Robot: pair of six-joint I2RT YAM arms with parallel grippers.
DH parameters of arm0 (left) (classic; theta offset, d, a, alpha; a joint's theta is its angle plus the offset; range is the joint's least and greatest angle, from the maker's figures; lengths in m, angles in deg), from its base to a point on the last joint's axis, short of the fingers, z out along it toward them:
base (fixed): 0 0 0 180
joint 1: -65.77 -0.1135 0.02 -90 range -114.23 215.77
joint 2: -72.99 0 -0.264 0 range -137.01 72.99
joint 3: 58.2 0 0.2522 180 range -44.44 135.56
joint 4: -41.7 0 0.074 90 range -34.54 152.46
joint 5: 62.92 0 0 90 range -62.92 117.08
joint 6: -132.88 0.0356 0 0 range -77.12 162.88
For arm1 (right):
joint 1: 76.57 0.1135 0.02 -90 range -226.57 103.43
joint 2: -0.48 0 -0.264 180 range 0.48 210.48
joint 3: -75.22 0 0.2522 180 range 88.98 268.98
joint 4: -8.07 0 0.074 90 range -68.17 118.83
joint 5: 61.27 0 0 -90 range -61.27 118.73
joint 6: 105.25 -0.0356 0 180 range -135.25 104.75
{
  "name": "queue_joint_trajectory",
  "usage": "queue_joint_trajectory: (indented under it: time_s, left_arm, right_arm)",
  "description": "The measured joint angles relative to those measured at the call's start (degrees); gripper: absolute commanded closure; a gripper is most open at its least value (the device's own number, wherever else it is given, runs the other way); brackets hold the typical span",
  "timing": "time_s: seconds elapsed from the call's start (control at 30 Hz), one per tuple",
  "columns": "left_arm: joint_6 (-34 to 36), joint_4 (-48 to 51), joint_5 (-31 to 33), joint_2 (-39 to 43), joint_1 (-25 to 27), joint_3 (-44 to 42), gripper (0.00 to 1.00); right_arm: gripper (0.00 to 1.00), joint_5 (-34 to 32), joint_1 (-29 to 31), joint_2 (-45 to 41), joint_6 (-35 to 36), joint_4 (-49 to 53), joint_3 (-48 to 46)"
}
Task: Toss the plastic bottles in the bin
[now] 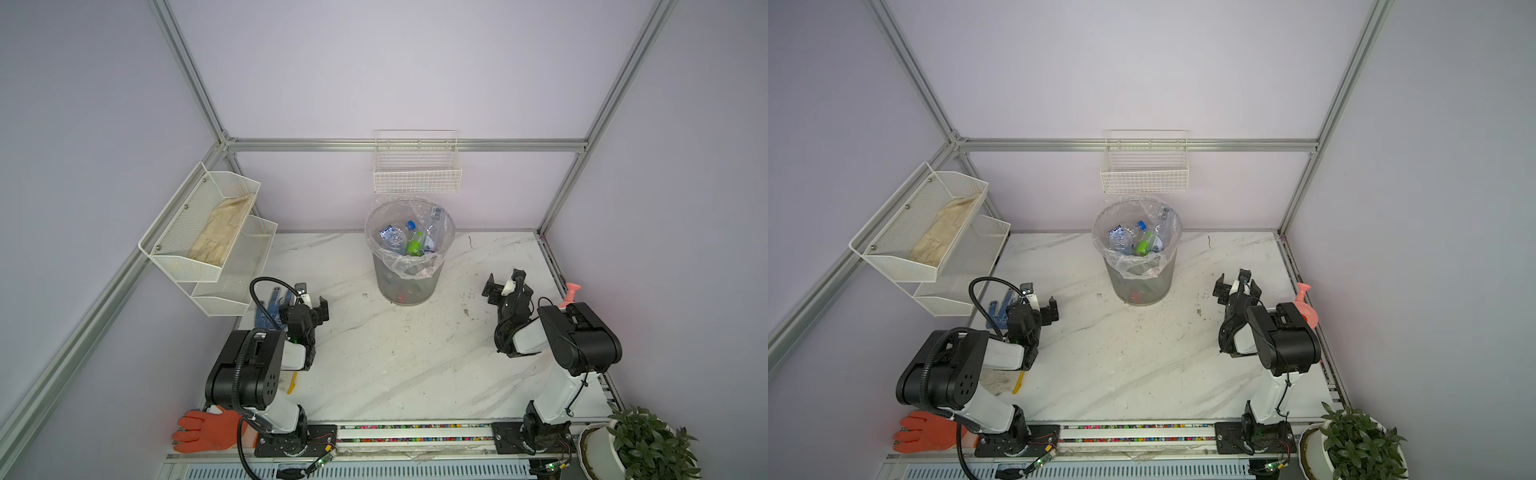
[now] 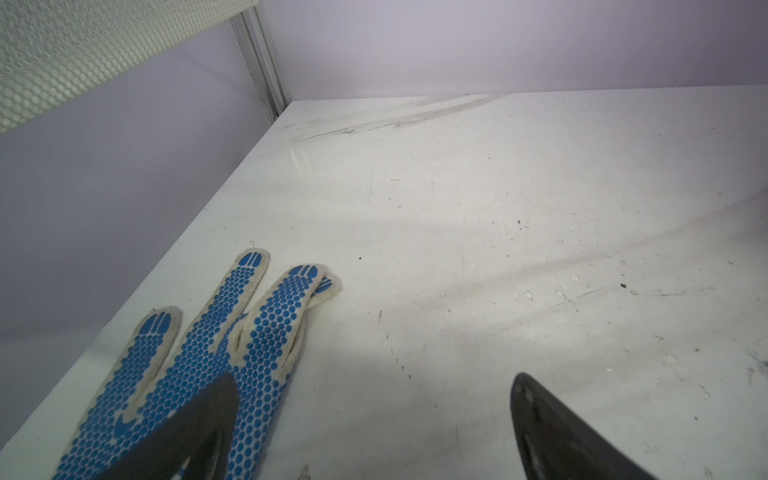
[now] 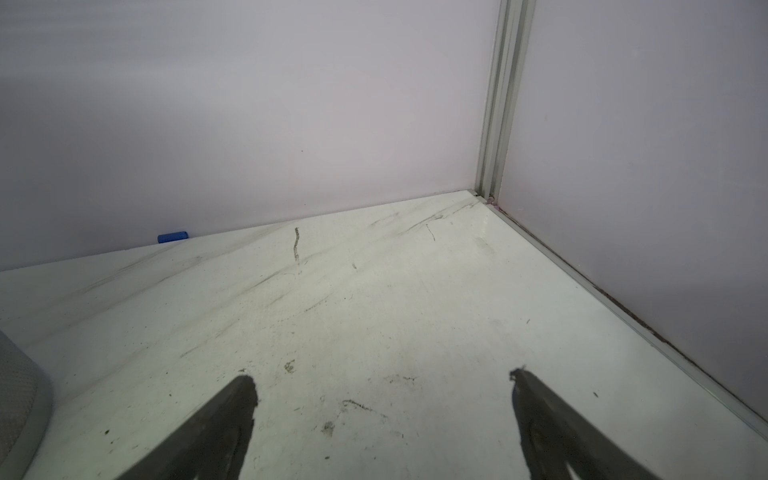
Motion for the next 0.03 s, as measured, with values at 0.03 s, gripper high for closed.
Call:
queue_joint_trajectory:
  time_s: [0.03]
  left_arm:
    - [-0.02,0.0,-0.02,-0.02,0.0,0.0,0.0]
  right_arm:
    - [0.03,0.0,0.0,0.0,0.0,0.0,0.04]
